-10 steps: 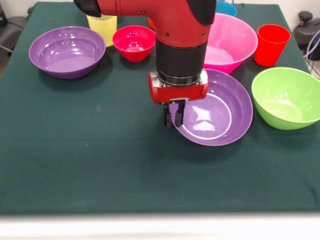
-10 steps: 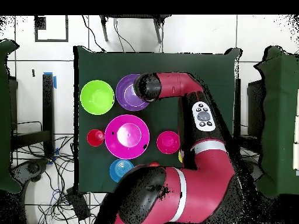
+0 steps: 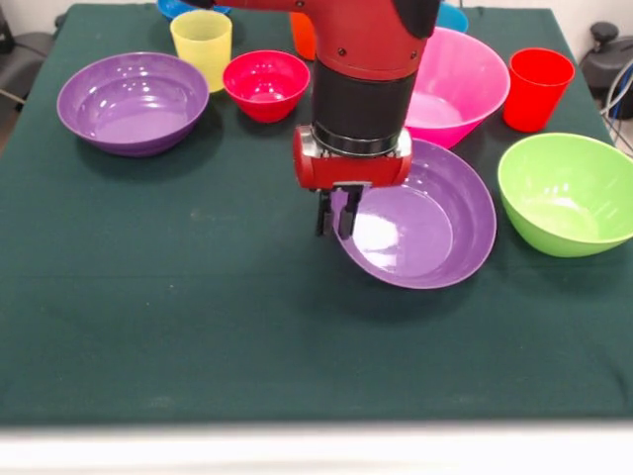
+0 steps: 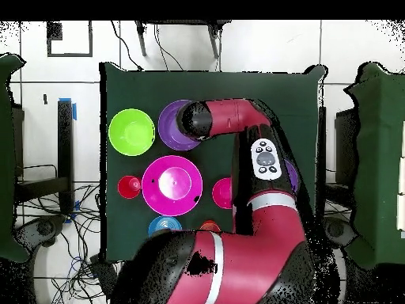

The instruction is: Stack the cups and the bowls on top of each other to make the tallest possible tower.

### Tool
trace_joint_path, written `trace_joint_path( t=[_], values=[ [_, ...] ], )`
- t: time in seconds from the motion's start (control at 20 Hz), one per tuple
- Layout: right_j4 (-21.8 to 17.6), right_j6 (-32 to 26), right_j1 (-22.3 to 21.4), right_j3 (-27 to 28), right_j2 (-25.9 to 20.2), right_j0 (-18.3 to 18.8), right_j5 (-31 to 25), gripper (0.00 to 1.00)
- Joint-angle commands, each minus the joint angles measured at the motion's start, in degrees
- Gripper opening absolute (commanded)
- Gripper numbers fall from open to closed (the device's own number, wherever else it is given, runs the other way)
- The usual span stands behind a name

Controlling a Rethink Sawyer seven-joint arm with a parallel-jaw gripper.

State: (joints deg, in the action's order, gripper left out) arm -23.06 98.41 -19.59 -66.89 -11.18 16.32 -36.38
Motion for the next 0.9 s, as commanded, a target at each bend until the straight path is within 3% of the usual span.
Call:
trace_joint_path(
  t=[0.05,0.55,0.9],
  values=[
    [0.16,9.21,4.72,4.19,3.37,-0.86,-0.53,0.00],
    [-1.49,-5.21,14.36,19.09,0.53,4.53,-4.40,0.00],
    [-3.69,-14.66,17.18,22.38,-2.28,8.95,-3.44,0.00]
  ],
)
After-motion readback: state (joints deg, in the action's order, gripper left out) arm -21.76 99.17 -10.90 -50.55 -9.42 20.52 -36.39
